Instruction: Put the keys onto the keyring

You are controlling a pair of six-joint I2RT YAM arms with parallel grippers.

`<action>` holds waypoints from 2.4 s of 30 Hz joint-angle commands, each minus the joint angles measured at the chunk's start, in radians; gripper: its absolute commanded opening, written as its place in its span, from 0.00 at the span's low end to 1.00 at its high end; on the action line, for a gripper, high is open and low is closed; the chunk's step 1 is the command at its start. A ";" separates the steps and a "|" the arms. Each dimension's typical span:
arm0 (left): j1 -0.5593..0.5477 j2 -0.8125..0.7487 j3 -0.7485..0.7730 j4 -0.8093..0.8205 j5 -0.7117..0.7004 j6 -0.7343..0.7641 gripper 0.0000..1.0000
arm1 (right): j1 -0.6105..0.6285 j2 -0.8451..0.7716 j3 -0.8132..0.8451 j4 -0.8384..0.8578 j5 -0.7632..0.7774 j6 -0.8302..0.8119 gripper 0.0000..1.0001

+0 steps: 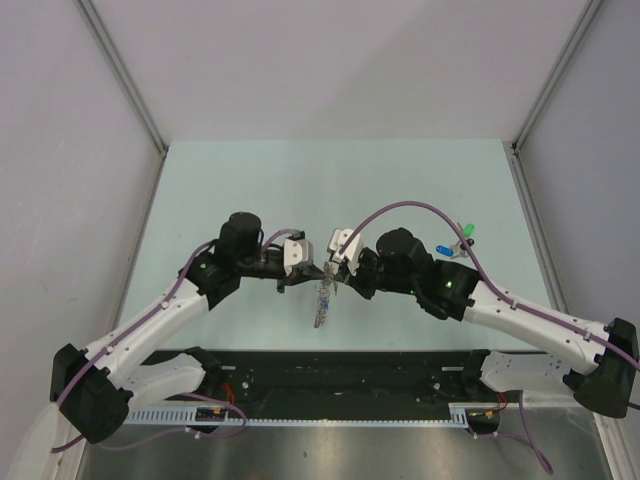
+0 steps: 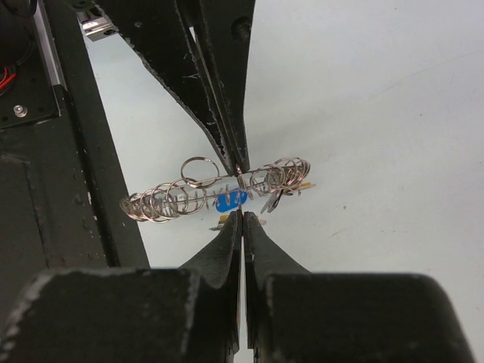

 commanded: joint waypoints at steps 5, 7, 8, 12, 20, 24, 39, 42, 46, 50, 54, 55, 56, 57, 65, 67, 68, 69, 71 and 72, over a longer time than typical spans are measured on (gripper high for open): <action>-0.004 -0.029 0.005 0.066 0.064 -0.007 0.00 | -0.028 0.013 0.031 0.060 -0.013 0.023 0.00; -0.004 -0.030 0.004 0.068 0.064 -0.005 0.00 | -0.029 0.018 0.031 0.066 -0.022 0.022 0.00; -0.004 -0.030 0.004 0.066 0.062 -0.007 0.00 | -0.029 0.019 0.031 0.071 -0.031 0.023 0.00; -0.004 -0.029 0.004 0.071 0.051 -0.011 0.00 | -0.029 0.019 0.031 0.074 -0.055 0.023 0.00; -0.004 -0.029 0.001 0.080 0.038 -0.019 0.00 | -0.029 0.018 0.031 0.056 -0.059 0.023 0.00; -0.004 -0.030 0.001 0.079 0.041 -0.019 0.00 | -0.029 0.019 0.031 0.060 -0.055 0.022 0.00; -0.004 -0.029 0.001 0.077 0.047 -0.018 0.00 | -0.031 0.019 0.031 0.062 -0.010 0.033 0.00; -0.004 -0.027 0.001 0.077 0.045 -0.018 0.00 | -0.031 0.018 0.031 0.062 0.001 0.036 0.00; -0.004 -0.026 0.001 0.076 0.045 -0.018 0.00 | -0.031 0.016 0.031 0.062 -0.001 0.034 0.00; -0.004 -0.027 0.002 0.076 0.047 -0.016 0.00 | -0.031 0.019 0.031 0.062 -0.009 0.034 0.00; -0.006 -0.026 0.004 0.076 0.044 -0.016 0.00 | -0.032 0.019 0.031 0.066 -0.021 0.034 0.00; -0.004 -0.027 0.002 0.076 0.042 -0.021 0.00 | -0.031 0.019 0.031 0.065 -0.024 0.034 0.00; -0.004 -0.026 0.002 0.076 0.041 -0.019 0.00 | -0.031 0.019 0.031 0.065 -0.027 0.033 0.00; -0.004 -0.026 0.002 0.077 0.039 -0.019 0.00 | -0.029 0.019 0.031 0.062 -0.028 0.033 0.00; -0.004 -0.024 0.002 0.077 0.033 -0.021 0.00 | -0.028 0.016 0.033 0.057 -0.032 0.033 0.00; -0.004 -0.026 0.001 0.077 0.031 -0.024 0.00 | -0.029 0.016 0.033 0.059 -0.035 0.033 0.00; -0.004 -0.026 0.001 0.077 0.031 -0.024 0.00 | -0.029 0.016 0.033 0.057 -0.035 0.033 0.00; -0.004 -0.026 0.002 0.079 0.028 -0.024 0.00 | -0.029 0.015 0.033 0.059 -0.036 0.033 0.00; -0.004 -0.026 0.001 0.079 0.025 -0.024 0.00 | -0.029 0.016 0.031 0.056 -0.033 0.031 0.00; -0.004 -0.024 0.001 0.079 0.024 -0.024 0.00 | -0.029 0.013 0.031 0.053 -0.032 0.034 0.00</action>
